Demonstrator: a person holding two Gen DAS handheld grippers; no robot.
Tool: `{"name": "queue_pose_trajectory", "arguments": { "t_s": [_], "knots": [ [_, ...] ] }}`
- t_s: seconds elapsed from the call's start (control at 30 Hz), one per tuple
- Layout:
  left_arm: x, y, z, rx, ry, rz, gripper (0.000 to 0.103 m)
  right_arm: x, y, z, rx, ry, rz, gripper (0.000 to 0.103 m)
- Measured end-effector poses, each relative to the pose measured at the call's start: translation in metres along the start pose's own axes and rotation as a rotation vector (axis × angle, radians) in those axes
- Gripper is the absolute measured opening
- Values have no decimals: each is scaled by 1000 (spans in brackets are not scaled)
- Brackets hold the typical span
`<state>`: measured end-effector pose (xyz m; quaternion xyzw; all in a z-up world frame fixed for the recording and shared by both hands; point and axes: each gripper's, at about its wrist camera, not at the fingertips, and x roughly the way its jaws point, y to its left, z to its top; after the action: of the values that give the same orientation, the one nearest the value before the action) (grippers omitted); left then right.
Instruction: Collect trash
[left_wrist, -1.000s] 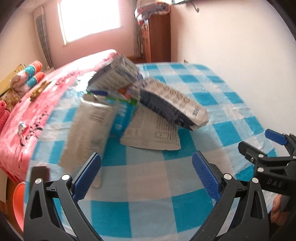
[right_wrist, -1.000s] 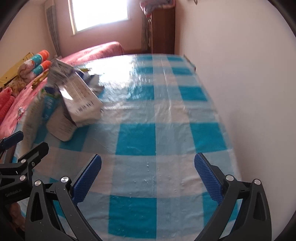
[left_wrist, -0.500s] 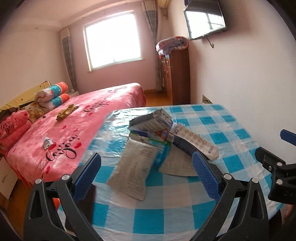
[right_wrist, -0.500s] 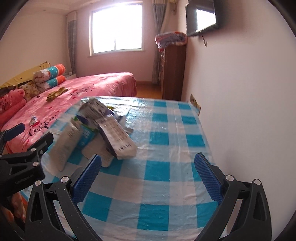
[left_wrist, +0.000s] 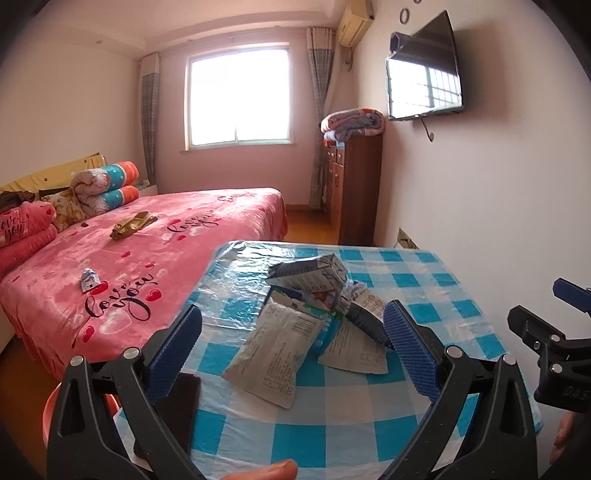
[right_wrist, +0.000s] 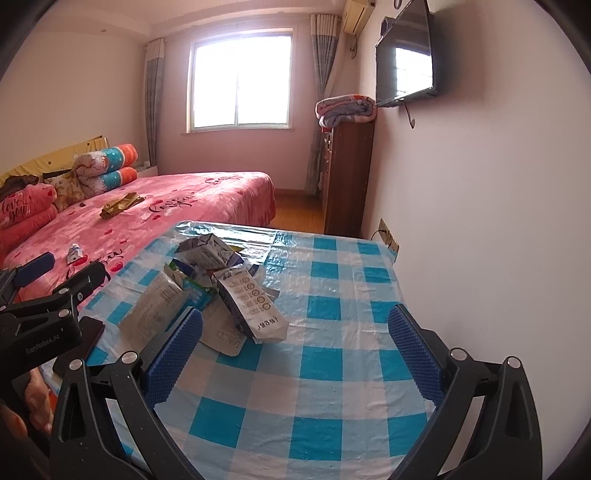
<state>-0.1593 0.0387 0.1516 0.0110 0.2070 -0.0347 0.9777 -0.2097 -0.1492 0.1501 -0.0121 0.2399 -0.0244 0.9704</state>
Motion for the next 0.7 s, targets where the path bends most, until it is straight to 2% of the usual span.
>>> {"name": "queue_pose_trajectory", "arguments": {
  "t_s": [0.47, 0.7],
  "knots": [
    [-13, 8, -2, -26, -42, -11, 99, -8, 8, 0, -21, -13, -2, 99],
    [-11, 6, -2, -28, -20, -4, 99, -9, 7, 0, -16, -6, -9, 99]
  ]
}}
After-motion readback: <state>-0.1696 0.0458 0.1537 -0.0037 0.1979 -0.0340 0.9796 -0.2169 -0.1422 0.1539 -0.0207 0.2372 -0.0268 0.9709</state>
